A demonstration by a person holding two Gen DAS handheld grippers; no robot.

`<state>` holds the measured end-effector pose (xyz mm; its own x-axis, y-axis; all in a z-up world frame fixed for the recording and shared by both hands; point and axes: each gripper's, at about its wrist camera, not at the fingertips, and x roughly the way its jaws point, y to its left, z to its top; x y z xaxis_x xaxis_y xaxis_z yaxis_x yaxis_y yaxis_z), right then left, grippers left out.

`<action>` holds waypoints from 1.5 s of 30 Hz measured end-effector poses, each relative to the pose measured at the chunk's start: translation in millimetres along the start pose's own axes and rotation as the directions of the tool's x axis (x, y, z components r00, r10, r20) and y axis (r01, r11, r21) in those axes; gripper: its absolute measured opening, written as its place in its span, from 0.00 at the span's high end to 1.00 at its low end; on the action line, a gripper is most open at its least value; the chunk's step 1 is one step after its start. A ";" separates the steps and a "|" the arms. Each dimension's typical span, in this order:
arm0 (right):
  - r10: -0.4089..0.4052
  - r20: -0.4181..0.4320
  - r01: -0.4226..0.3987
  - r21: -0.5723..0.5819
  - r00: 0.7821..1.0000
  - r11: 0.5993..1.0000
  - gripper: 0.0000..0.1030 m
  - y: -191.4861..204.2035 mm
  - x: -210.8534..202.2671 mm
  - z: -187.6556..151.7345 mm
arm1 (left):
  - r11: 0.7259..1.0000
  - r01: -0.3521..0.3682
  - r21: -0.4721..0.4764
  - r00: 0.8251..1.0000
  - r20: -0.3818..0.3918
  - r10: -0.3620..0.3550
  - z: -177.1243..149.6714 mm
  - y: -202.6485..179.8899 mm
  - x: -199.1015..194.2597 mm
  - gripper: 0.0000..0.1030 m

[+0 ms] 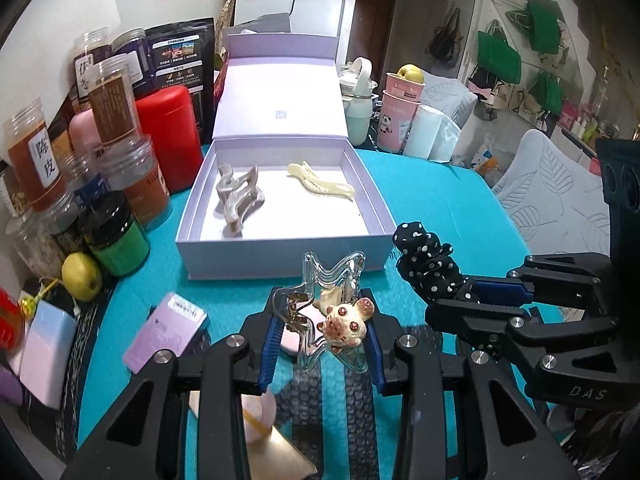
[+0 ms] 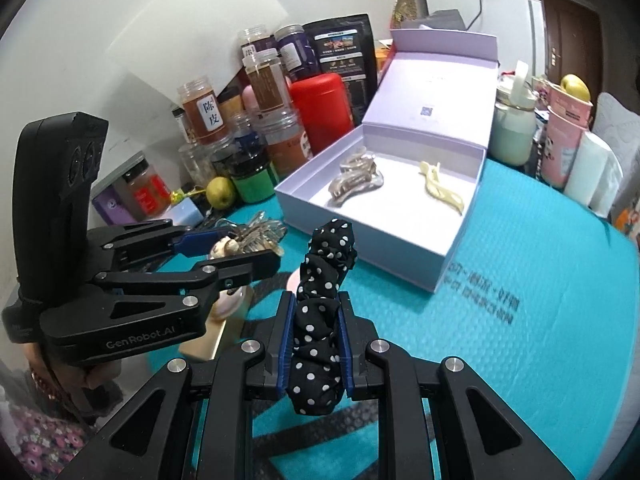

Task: Organize rigid objects
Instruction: 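Lift and carry the star clip and scrunchie toward the lavender gift box with both tools, then lower both held items into the gift box and open both tools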

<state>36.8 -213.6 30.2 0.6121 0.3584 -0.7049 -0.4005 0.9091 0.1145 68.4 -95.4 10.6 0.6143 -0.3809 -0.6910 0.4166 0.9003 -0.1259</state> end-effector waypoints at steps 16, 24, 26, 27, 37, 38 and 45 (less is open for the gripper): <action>-0.011 0.039 0.012 -0.022 0.999 1.000 0.81 -25.8 6.1 47.0 | 0.999 0.008 0.039 1.000 0.017 -0.009 45.0 8.2 21.4 0.66; -0.034 0.079 0.034 -0.005 0.996 0.999 0.81 -45.0 13.7 73.9 | 0.999 0.021 0.028 0.999 0.027 -0.022 74.6 19.2 32.8 0.66; -0.035 0.087 0.035 -0.005 0.996 0.999 0.81 -49.2 16.3 81.4 | 0.999 0.008 0.035 0.999 0.038 -0.010 83.4 21.3 35.7 0.66; -0.034 0.090 0.035 -0.006 0.995 0.999 0.81 -51.6 17.8 85.7 | 0.999 0.004 0.037 0.999 0.044 -0.006 87.3 22.3 36.8 0.66; -0.029 0.109 0.029 0.001 0.994 1.000 0.81 -73.1 31.2 121.7 | 0.997 -0.012 0.076 0.997 0.072 0.007 128.0 29.4 53.9 0.66; -0.028 0.109 0.029 0.000 0.994 1.000 0.81 -74.8 33.1 124.1 | 0.997 -0.014 0.078 0.997 0.072 0.009 130.8 30.2 55.8 0.66; -0.030 0.092 0.030 0.003 0.995 1.000 0.81 -89.0 55.8 137.0 | 0.996 -0.033 0.081 0.998 0.052 0.029 147.8 39.0 77.7 0.66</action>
<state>200.0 -245.5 76.6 0.6840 0.3492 -0.6404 -0.3798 0.9201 0.0960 231.4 -121.0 57.2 0.6604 -0.3649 -0.6563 0.4490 0.8924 -0.0444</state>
